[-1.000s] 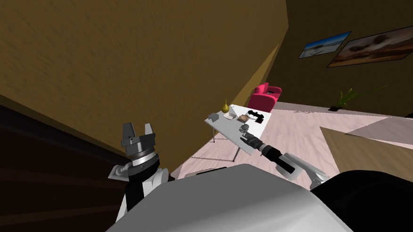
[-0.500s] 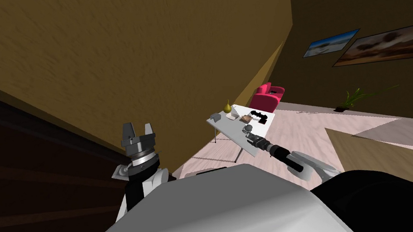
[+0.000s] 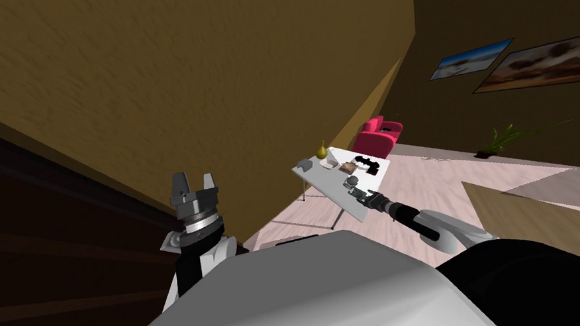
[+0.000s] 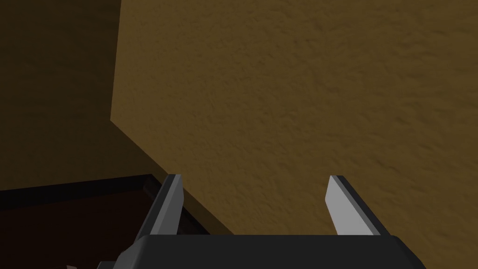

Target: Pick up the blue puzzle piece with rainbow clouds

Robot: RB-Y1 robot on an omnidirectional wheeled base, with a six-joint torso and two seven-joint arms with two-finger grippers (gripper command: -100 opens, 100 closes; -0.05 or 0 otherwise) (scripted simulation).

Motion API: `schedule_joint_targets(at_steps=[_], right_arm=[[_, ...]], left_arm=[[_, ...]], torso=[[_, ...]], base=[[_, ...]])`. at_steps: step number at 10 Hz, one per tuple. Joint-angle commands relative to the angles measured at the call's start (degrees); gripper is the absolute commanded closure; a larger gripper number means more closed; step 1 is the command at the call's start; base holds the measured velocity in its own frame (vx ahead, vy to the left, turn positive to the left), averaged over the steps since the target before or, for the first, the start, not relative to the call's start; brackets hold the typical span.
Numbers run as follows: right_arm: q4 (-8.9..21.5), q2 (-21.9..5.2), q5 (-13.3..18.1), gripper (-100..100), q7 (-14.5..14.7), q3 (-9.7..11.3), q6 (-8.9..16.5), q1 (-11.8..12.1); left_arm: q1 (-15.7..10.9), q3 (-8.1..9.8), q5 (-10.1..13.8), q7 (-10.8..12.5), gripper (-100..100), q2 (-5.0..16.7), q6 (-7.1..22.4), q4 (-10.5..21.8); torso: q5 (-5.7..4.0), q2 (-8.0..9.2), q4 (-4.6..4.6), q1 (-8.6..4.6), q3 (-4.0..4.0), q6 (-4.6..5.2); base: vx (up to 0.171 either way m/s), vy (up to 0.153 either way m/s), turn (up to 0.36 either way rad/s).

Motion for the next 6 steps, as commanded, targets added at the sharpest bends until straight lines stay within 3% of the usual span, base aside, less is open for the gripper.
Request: schedule_joint_targets(at_steps=[1,4,5,6], right_arm=[[1.9,-2.3,1.2,-100,0.9,-0.1,0.4,0.0],[4.9,-5.5,3.3,-100,2.6,-0.3,1.0,0.2],[4.5,-5.2,2.9,-100,2.0,0.0,1.0,-0.2],[4.7,-5.3,3.0,0,2.1,0.1,1.1,-0.3]], left_arm=[[0.0,0.0,0.0,0.0,0,0.0,0.0,0.0],[0.0,0.0,0.0,0.0,0,0.0,0.0,0.0],[0.0,0.0,0.0,0.0,0,0.0,0.0,0.0],[0.0,0.0,0.0,0.0,0,0.0,0.0,0.0]], torso=[[0.0,0.0,0.0,0.0,0.0,0.0],[0.01,0.0,0.0,0.03,0.0,0.0],[0.0,0.01,0.0,0.02,0.0,0.0],[-0.02,0.05,0.01,-0.04,0.03,0.01]], base=[[0.021,0.04,0.021],[0.019,0.037,0.023],[0.005,0.014,0.002],[0.0,0.0,0.0]])
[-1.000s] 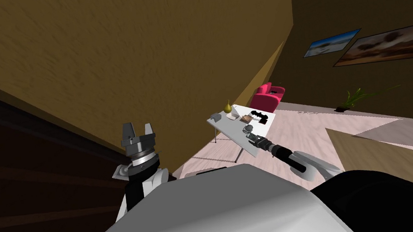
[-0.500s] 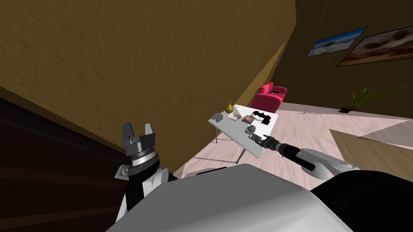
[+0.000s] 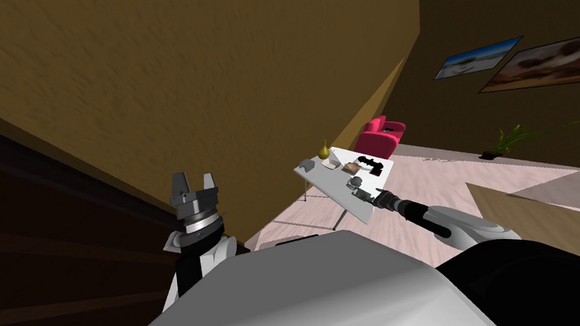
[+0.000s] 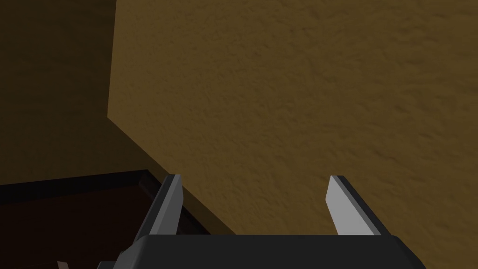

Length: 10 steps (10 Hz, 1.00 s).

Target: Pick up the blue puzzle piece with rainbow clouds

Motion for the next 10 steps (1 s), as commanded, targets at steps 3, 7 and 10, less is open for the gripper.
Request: schedule_joint_targets(at_steps=[3,7,10], right_arm=[[0.5,1.0,0.3,100,0.4,0.4,0.5,-0.6],[0.5,1.0,0.3,100,0.4,0.4,0.5,-0.6],[-0.4,-2.1,-0.7,-100,-1.8,1.3,-1.4,2.3]], left_arm=[[0.0,0.0,0.0,0.0,0,0.0,0.0,0.0],[0.0,0.0,0.0,0.0,0,0.0,0.0,0.0],[0.0,0.0,0.0,0.0,0,0.0,0.0,0.0]], torso=[[-0.02,-0.11,-0.03,-0.09,-0.07,0.0],[-0.01,0.01,0.0,-0.03,0.01,0.0],[-0.01,-0.06,-0.01,-0.07,-0.03,0.0]], base=[[0.026,-0.014,0.042],[0.0,0.0,0.0],[0.032,-0.013,0.025]])
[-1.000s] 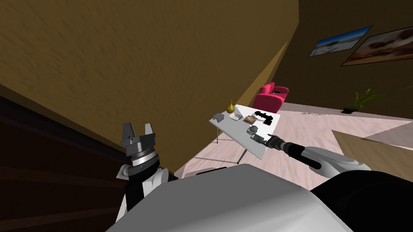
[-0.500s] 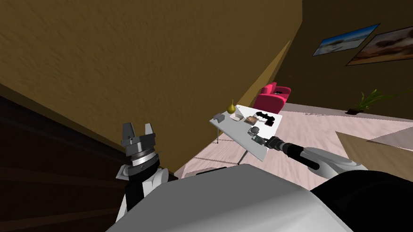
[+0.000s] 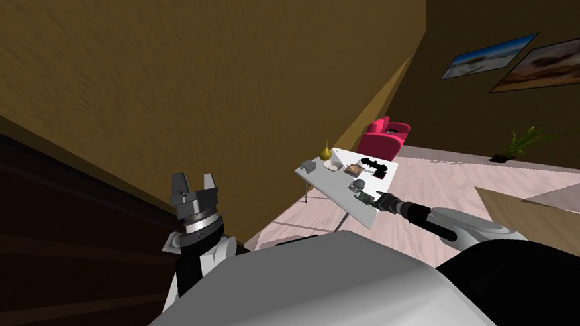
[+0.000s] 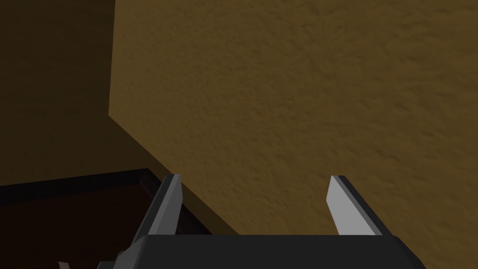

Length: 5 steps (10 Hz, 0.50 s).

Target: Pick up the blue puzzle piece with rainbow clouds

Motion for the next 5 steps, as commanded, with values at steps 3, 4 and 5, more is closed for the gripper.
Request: schedule_joint_targets(at_steps=[3,4,5], right_arm=[[-1.3,-3.8,-1.3,-100,-3.0,1.2,-2.5,4.1],[-1.5,-4.7,-1.5,-100,-3.6,1.4,-3.0,4.9],[-1.7,-5.5,-1.8,-100,-4.3,1.7,-3.5,5.7]], left_arm=[[0.0,0.0,0.0,0.0,0,0.0,0.0,0.0],[0.0,0.0,0.0,0.0,0,0.0,0.0,0.0],[0.0,0.0,0.0,0.0,0,0.0,0.0,0.0]], torso=[[-0.01,-0.04,-0.01,-0.04,-0.03,0.0],[-0.01,-0.08,-0.02,0.0,-0.05,0.0],[0.0,-0.08,-0.02,0.01,-0.05,-0.01]], base=[[0.069,-0.028,0.029],[0.073,-0.021,0.036],[0.052,-0.026,0.026]])
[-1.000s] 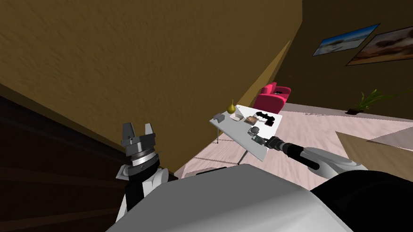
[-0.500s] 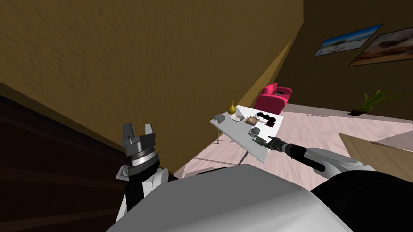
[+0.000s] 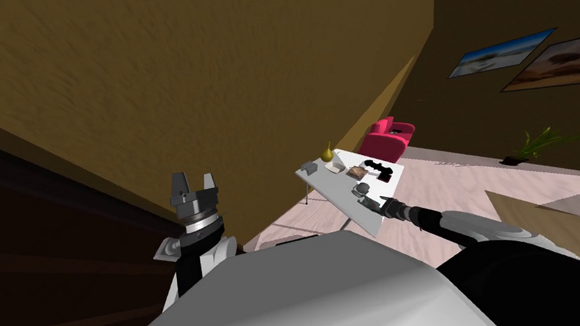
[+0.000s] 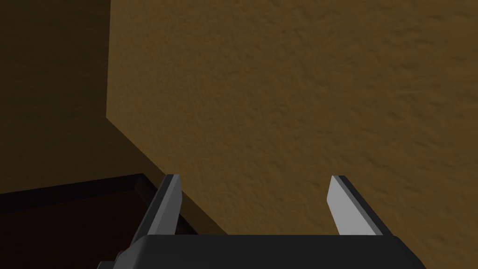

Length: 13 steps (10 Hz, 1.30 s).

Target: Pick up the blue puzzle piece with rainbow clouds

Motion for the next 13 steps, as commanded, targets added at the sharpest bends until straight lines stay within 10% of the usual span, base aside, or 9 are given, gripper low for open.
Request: schedule_joint_targets(at_steps=[1,13], right_arm=[[-0.6,-2.2,-0.8,-100,-1.9,0.8,-1.1,2.0],[-2.9,-16.0,-6.2,-100,-13.3,5.4,-10.1,15.5]], left_arm=[[0.0,0.0,0.0,0.0,0,0.0,0.0,0.0],[0.0,0.0,0.0,0.0,0,0.0,0.0,0.0]], torso=[[0.0,0.0,0.0,0.0,0.0,0.0],[0.0,-0.06,-0.01,0.0,-0.03,-0.01]], base=[[0.061,-0.033,0.037],[0.072,-0.031,0.035]])
